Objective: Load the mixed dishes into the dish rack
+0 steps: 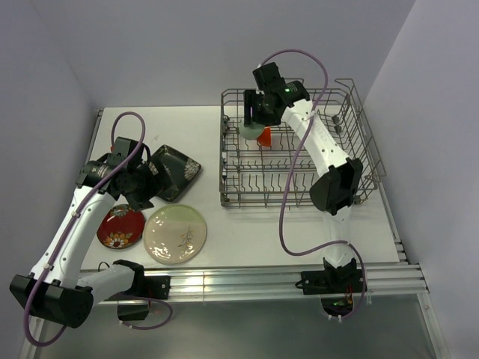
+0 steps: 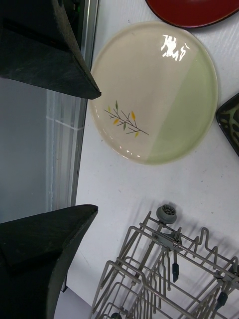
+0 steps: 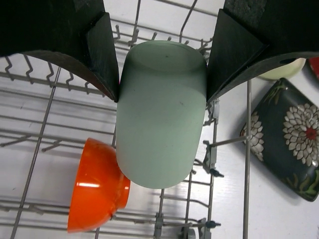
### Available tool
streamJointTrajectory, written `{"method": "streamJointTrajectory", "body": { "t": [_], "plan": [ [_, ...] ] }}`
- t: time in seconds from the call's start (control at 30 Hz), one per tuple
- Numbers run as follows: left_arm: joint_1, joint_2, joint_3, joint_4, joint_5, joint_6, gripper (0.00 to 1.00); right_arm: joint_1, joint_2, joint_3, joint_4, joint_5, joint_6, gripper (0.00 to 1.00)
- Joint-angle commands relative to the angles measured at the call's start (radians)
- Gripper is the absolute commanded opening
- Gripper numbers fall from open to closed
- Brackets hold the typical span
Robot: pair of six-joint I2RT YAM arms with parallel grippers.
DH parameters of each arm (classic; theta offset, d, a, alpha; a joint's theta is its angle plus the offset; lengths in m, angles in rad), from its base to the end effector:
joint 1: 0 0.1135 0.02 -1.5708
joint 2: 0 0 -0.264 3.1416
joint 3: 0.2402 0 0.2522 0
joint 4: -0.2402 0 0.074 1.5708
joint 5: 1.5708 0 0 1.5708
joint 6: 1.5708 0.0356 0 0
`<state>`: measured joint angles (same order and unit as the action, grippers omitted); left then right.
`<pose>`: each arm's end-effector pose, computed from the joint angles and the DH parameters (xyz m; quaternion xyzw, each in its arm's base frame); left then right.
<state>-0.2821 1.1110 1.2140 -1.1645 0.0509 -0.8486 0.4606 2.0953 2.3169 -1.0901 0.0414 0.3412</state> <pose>0.1856 -0.0557 0.3393 -0.2642 0.9307 -0.1557 0.1994 0.4027 0.1982 0.3707 -0.0489 0.9375 0.1163 0.3242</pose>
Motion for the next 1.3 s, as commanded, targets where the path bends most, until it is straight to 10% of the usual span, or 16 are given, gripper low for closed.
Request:
{"method": "streamJointTrajectory", "body": {
  "t": [0.0, 1.27],
  "plan": [
    [-0.002, -0.002, -0.001, 0.011, -0.014, 0.026, 0.93, 0.007, 0.035, 0.074, 0.044, 0.06, -0.045, 0.0],
    [-0.002, 0.003, -0.053, 0.025, 0.012, -0.004, 0.93, 0.041, -0.012, 0.044, 0.104, 0.011, -0.065, 0.0]
  ]
}}
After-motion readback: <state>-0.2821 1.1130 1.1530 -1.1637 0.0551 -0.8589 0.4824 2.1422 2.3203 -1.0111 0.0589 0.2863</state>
